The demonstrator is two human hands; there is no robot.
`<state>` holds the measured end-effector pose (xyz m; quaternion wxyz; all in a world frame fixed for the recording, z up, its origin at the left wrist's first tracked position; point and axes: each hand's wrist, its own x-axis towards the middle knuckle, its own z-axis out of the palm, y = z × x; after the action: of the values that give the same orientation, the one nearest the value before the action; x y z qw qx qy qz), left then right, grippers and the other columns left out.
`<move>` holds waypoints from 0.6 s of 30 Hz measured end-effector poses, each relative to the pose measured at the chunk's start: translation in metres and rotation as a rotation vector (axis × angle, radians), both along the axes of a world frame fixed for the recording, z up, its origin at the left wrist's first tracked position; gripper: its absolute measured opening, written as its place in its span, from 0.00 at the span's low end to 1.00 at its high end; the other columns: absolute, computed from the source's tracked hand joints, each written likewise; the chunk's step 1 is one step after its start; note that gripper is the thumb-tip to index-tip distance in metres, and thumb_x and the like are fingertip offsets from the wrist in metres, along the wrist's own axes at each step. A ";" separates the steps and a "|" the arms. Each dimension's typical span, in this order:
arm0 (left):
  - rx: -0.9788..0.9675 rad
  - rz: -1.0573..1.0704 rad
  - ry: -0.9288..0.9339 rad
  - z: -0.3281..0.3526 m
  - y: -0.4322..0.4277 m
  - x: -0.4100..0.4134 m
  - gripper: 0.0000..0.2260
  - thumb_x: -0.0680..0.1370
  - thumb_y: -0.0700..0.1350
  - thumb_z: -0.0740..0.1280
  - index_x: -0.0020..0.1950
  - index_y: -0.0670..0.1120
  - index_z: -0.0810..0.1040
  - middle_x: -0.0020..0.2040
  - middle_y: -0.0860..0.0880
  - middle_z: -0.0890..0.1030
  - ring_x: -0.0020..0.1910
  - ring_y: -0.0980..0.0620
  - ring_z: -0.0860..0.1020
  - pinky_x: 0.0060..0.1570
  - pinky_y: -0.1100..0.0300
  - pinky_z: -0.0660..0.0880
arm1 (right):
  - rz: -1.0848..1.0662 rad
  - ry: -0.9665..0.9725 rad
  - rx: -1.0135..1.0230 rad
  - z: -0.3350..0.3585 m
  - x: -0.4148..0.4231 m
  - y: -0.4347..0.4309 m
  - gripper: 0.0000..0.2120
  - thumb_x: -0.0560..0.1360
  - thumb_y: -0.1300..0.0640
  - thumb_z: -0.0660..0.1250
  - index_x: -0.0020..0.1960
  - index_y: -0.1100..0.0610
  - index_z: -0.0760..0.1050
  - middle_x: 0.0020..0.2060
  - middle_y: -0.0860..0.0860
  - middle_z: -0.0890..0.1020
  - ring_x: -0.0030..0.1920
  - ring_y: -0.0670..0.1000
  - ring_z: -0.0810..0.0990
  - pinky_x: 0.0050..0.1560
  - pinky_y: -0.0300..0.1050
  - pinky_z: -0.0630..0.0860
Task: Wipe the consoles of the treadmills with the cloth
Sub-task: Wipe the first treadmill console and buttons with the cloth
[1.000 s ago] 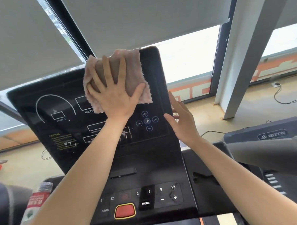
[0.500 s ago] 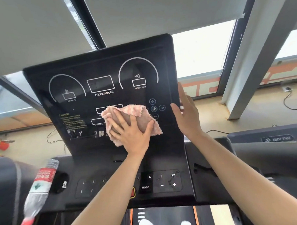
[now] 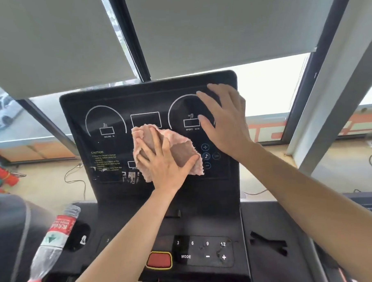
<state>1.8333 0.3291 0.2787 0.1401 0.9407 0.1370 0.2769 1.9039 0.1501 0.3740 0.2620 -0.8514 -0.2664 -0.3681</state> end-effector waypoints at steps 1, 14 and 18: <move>0.008 -0.010 -0.007 0.008 0.002 0.004 0.51 0.70 0.76 0.66 0.83 0.54 0.47 0.86 0.46 0.42 0.82 0.31 0.39 0.76 0.25 0.44 | 0.005 -0.010 -0.030 0.013 0.008 0.002 0.22 0.79 0.52 0.66 0.73 0.53 0.73 0.73 0.55 0.73 0.74 0.59 0.66 0.73 0.56 0.61; 0.131 0.066 -0.052 0.111 0.041 0.064 0.40 0.73 0.77 0.58 0.81 0.70 0.48 0.85 0.42 0.42 0.80 0.26 0.39 0.74 0.24 0.45 | 0.066 0.065 -0.430 0.081 0.058 0.041 0.23 0.83 0.44 0.56 0.76 0.48 0.66 0.65 0.54 0.79 0.61 0.61 0.78 0.58 0.56 0.71; 0.185 0.050 -0.118 0.128 0.061 0.078 0.35 0.77 0.76 0.49 0.82 0.64 0.56 0.86 0.50 0.50 0.83 0.34 0.43 0.75 0.25 0.47 | 0.041 0.036 -0.434 0.075 0.060 0.042 0.21 0.83 0.43 0.56 0.73 0.45 0.71 0.58 0.51 0.84 0.54 0.60 0.81 0.52 0.54 0.73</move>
<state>1.9117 0.3905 0.4068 0.0534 0.9279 0.1259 0.3467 1.9635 0.1919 0.4494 0.0847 -0.8887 -0.3518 -0.2814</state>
